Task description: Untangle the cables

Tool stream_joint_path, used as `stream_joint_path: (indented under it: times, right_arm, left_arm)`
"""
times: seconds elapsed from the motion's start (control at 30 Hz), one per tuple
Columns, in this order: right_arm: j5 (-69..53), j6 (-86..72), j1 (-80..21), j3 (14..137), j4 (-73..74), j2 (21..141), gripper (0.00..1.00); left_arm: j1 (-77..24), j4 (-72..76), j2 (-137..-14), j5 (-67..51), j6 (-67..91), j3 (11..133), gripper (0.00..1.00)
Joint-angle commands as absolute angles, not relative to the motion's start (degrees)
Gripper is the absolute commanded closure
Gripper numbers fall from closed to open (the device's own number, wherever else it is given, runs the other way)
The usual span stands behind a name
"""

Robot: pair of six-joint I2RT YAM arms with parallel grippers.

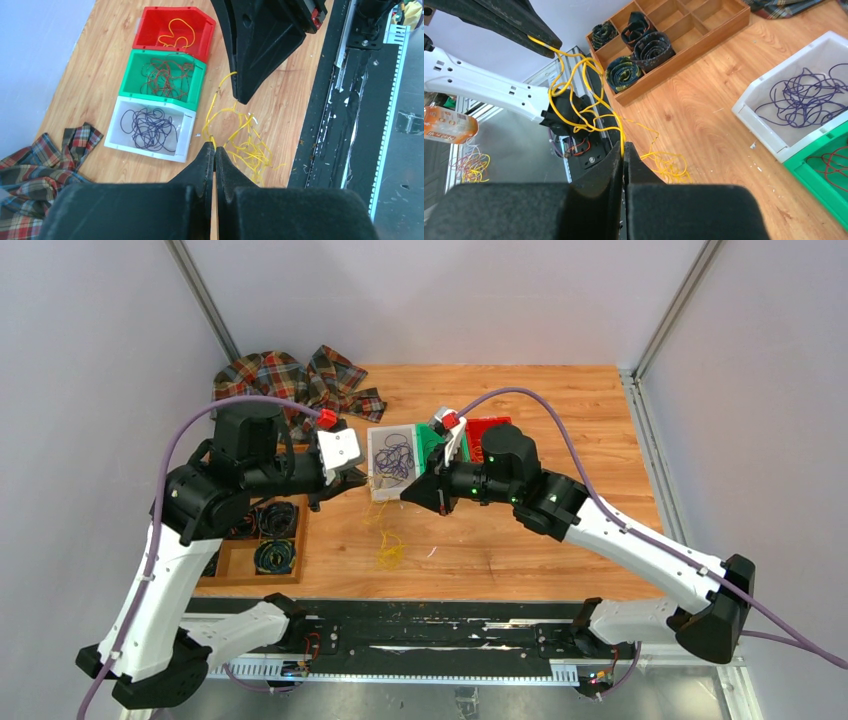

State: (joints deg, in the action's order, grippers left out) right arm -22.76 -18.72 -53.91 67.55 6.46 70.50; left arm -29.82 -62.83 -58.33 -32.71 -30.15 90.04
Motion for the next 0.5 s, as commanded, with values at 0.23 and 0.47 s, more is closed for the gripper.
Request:
stream_joint_path:
  times: [0.23,0.47]
  right_arm:
    - [-20.42,-19.80,-53.70,66.86,3.44,68.46,0.85]
    - [-21.52,-21.64,-53.84,65.91,0.35,68.94,0.88]
  left_arm:
    - [-30.32,-62.75,-56.67,-31.90,-30.87,89.85,0.99]
    - [-30.32,-62.75,-56.78,-32.03,-30.77,89.83,0.99]
